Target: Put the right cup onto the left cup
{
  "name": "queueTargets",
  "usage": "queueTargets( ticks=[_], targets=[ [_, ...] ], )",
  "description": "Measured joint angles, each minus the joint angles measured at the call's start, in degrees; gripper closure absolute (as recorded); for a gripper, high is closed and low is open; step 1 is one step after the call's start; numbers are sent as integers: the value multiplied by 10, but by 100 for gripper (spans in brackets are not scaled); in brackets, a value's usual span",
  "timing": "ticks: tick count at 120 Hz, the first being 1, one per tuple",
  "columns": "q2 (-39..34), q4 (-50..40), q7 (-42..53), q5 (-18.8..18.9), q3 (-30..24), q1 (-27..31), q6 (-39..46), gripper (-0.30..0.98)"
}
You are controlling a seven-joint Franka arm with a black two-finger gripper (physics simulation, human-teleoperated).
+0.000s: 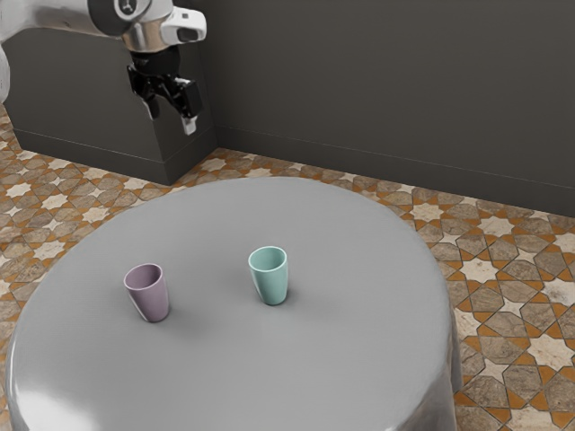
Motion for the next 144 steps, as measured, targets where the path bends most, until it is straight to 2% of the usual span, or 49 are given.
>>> queueTargets(
  ticks=[28, 48, 65, 91, 117, 144],
  targets=[
    [7, -16, -30, 2, 0, -43, 11, 2],
    [14, -58, -89, -24, -1, -69, 54, 2],
    [-29, -179, -171, -54, -1, -115, 114, 2],
    [-63, -301, -292, -67, -36, -158, 188, 2],
    [-22, -306, -376, -63, -45, -142, 235, 2],
    [78, -234, -418, -76, -61, -91, 255, 2]
  ],
)
